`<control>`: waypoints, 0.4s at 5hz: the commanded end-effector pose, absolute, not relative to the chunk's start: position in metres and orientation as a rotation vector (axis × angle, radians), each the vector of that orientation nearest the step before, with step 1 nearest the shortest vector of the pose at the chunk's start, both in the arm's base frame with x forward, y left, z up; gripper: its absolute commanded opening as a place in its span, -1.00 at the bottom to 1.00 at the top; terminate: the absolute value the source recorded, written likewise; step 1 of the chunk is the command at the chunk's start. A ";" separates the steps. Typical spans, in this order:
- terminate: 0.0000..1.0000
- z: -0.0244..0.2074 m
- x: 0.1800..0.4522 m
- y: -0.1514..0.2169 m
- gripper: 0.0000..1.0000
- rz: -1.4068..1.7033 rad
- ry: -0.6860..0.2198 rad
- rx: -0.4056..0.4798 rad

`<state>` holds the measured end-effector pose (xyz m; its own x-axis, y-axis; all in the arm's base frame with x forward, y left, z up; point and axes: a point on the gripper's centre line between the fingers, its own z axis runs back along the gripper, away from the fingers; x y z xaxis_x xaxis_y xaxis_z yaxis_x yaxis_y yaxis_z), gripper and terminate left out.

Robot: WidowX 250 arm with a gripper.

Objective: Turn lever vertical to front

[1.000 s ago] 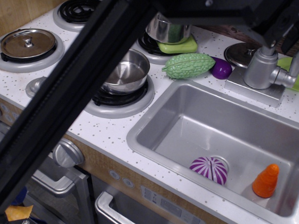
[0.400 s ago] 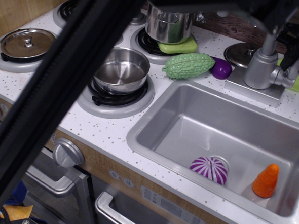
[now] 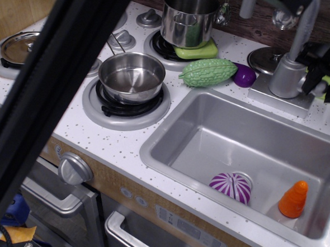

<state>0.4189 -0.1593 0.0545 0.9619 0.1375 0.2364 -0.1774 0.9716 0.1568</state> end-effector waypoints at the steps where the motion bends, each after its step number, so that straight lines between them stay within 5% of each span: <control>1: -1.00 0.073 0.398 -0.164 -1.00 0.248 -0.232 0.056; 2: -1.00 0.062 0.393 -0.162 -1.00 0.261 -0.225 0.018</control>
